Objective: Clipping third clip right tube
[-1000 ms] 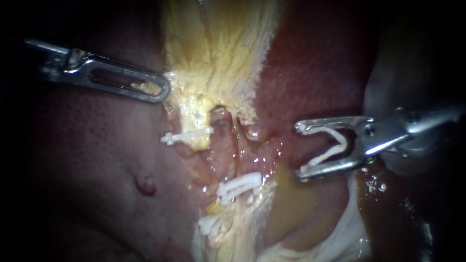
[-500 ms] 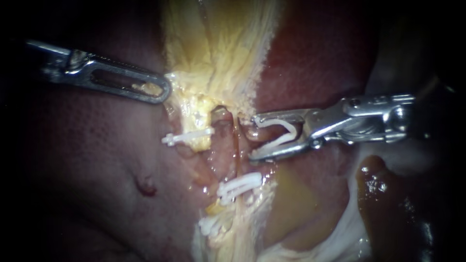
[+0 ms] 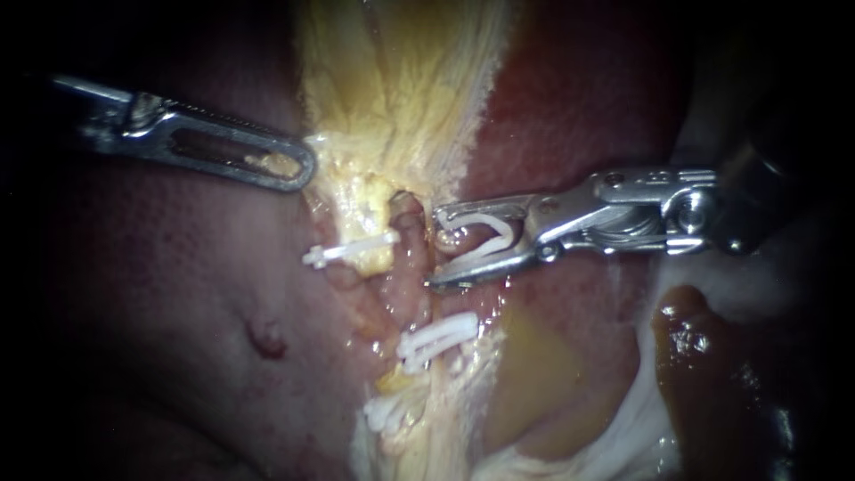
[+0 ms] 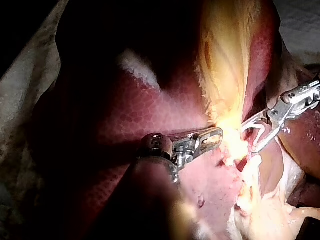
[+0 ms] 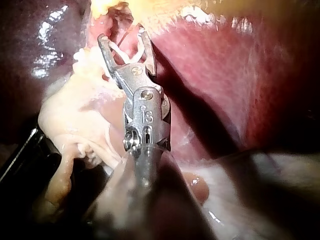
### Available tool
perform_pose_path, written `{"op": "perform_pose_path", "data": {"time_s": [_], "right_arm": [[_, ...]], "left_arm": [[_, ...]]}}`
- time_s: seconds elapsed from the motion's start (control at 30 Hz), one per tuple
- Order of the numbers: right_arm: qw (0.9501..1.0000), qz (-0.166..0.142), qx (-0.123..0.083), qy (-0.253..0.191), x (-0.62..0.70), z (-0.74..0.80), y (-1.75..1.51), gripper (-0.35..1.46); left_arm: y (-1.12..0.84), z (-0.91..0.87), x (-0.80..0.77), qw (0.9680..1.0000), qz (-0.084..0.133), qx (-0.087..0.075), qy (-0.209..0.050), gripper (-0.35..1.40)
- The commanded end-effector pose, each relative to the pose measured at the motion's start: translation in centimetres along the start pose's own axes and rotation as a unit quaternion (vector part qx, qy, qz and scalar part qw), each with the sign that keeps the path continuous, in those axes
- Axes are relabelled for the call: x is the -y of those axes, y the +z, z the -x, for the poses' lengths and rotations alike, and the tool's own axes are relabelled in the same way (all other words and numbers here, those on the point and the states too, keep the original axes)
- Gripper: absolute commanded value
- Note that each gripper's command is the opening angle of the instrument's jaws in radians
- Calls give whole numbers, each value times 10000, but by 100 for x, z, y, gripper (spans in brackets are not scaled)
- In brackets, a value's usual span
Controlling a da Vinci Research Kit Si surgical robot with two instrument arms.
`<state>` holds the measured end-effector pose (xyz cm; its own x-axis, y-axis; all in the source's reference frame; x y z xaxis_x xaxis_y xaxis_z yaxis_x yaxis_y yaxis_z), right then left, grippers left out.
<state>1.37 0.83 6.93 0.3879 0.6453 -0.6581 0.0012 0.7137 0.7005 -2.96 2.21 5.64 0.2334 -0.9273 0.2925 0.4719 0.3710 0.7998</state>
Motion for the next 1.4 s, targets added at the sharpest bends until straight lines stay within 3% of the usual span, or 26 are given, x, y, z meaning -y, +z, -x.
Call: {"op": "perform_pose_path", "data": {"time_s": [0.03,0.27,0.67,0.87,1.4], "right_arm": [[10000,-20,6,16,0,1,3,49],[9997,-202,-39,131,1,6,17,49],[9941,-644,-649,591,5,-2,12,49],[9893,-989,-881,618,16,-10,10,49],[9766,-1677,-1204,609,55,-38,1,49]], "left_arm": [[0,0,0,10000,2,0,0,-35],[1,0,0,10000,4,1,-1,-35],[0,0,0,10000,2,0,0,-35],[0,0,-1,10000,0,-1,1,-35],[0,0,-2,10000,-3,-3,4,-35]]}}
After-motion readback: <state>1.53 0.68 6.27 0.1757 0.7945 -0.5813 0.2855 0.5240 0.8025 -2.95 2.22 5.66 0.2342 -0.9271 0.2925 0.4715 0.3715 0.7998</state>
